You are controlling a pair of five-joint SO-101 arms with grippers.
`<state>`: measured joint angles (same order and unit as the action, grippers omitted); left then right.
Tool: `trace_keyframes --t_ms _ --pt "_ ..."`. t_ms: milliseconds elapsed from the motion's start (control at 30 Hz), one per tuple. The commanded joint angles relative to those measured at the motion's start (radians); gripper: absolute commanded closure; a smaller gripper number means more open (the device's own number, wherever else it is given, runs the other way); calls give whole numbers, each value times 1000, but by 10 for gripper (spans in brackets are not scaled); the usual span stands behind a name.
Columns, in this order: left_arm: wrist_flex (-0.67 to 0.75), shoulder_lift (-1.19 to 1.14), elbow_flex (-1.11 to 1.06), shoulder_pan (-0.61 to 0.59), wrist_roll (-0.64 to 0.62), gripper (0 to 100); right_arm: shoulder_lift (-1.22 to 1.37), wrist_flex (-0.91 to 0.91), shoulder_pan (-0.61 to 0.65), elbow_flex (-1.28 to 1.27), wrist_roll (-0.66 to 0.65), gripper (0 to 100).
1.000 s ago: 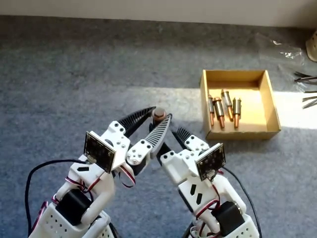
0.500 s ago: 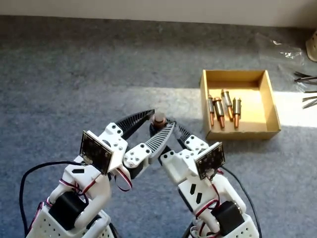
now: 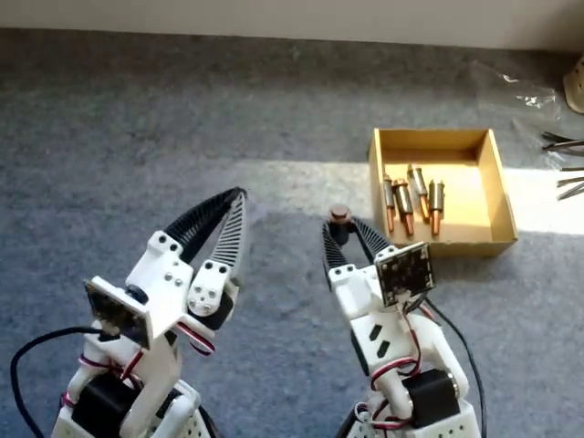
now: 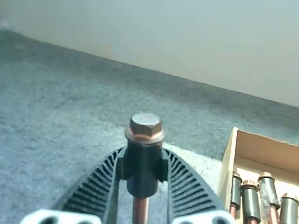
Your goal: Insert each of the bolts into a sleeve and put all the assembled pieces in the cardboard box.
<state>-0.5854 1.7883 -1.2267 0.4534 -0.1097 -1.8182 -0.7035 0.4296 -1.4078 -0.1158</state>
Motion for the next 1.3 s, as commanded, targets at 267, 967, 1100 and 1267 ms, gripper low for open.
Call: trace_keyframes --t_ms 267,967,1100,1267 --pt "-5 38 -186 -7 213 994 433 -99 -168 440 -34 994" --pt "2 38 -355 -5 216 992 1168 -99 -487 840 -160 988" --pt "2 38 -355 -7 216 992 1316 -94 -492 928 -160 992" --pt "2 38 -355 -7 216 992 1531 -96 -495 1049 -160 993"
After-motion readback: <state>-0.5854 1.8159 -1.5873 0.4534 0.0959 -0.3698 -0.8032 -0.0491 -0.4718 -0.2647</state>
